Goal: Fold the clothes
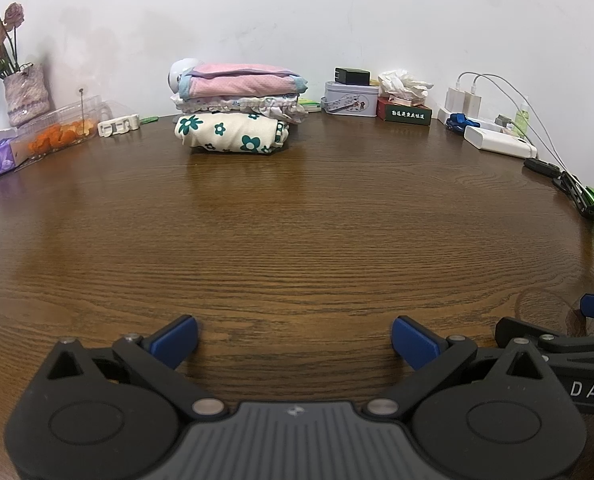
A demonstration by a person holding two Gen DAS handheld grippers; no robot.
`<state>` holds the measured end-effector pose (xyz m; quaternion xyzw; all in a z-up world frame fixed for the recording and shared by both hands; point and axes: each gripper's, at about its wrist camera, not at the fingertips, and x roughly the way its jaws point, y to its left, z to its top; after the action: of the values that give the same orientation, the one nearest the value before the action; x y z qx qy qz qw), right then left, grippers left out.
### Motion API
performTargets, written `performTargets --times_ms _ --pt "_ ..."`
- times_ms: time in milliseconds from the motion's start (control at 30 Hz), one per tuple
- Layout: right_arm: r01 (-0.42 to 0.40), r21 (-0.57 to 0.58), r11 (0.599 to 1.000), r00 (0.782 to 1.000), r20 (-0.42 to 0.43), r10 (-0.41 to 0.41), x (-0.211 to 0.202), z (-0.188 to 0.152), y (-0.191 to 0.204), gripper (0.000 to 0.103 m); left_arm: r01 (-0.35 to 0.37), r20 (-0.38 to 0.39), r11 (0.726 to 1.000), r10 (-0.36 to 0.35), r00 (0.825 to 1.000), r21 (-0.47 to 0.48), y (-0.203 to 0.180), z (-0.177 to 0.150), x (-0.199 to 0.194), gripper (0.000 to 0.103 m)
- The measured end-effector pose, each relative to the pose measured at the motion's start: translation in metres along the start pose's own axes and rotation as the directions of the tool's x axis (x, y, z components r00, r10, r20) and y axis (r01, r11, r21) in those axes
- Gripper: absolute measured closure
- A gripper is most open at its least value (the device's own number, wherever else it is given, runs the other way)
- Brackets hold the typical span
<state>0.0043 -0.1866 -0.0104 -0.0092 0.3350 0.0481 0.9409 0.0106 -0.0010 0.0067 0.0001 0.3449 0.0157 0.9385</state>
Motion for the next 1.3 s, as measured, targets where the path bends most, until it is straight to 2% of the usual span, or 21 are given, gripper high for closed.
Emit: performTargets --times_ms 367,500,567,633,667,733,833,900,1000,1033,1100,1200,1233,1267,1300 --pt "-0.006 -0.006 1.000 1.000 -0.031 0.005 0.002 0.004 0.000 0.000 0.037 -0.006 0.999 -0.037 0.999 0.025 0.002 0.004 0.003 0.000" --pt "-0.058 0.003 0.998 0.998 -0.039 0.058 0.004 0.011 0.003 0.001 0.083 -0.016 0.996 -0.083 0.996 0.013 0.013 0.011 0.007 0.001" --pt "-0.085 -0.009 0.996 0.996 -0.038 0.084 0.006 0.016 0.009 0.005 0.092 -0.021 0.996 -0.092 0.996 0.001 0.020 0.016 0.010 0.002" --pt "-0.113 -0.019 0.993 0.993 -0.032 0.113 0.009 0.023 0.013 0.011 0.107 -0.023 0.994 -0.107 0.994 -0.012 0.029 0.023 0.013 0.011" --pt "-0.131 -0.013 0.991 0.991 -0.030 0.130 0.012 0.030 0.016 0.016 0.117 -0.021 0.993 -0.118 0.993 -0.019 0.036 0.030 0.015 0.011" --pt "-0.171 -0.011 0.985 0.985 -0.003 0.171 0.020 0.051 0.021 0.016 0.116 -0.003 0.993 -0.116 0.993 -0.023 0.054 0.050 0.023 0.010" --pt "-0.222 -0.031 0.974 0.971 0.083 0.224 0.035 0.092 0.032 0.010 0.061 0.026 0.998 -0.061 0.998 0.001 0.083 0.088 0.049 0.010" --pt "-0.257 -0.065 0.964 0.957 0.125 0.263 0.060 0.125 0.045 0.008 0.007 0.057 1.000 -0.007 0.998 -0.014 0.106 0.118 0.076 0.010" --pt "-0.327 -0.047 0.944 0.935 0.131 0.330 0.109 0.174 0.066 0.014 -0.005 0.086 0.998 0.010 0.996 -0.061 0.139 0.159 0.120 0.012" --pt "-0.342 -0.031 0.939 0.931 0.120 0.343 0.124 0.185 0.072 0.014 0.006 0.078 0.997 0.000 0.997 -0.080 0.148 0.169 0.134 0.015" --pt "-0.374 -0.015 0.927 0.922 0.097 0.374 0.156 0.201 0.082 0.015 0.085 0.053 0.989 -0.079 0.995 -0.119 0.164 0.186 0.160 0.025" --pt "-0.409 -0.003 0.913 0.912 0.048 0.408 0.199 0.215 0.099 0.016 0.165 0.045 0.974 -0.160 0.986 -0.155 0.177 0.197 0.187 0.025" --pt "-0.429 0.007 0.903 0.903 0.014 0.429 0.211 0.216 0.103 0.019 0.184 0.034 0.970 -0.181 0.983 -0.159 0.179 0.199 0.195 0.029" --pt "-0.454 0.036 0.890 0.891 -0.010 0.454 0.223 0.216 0.104 0.033 0.226 0.039 0.958 -0.222 0.974 -0.176 0.181 0.199 0.199 0.037" --pt "-0.482 0.074 0.873 0.874 -0.022 0.485 0.231 0.216 0.104 0.061 0.275 0.052 0.941 -0.270 0.962 -0.197 0.184 0.199 0.201 0.071"
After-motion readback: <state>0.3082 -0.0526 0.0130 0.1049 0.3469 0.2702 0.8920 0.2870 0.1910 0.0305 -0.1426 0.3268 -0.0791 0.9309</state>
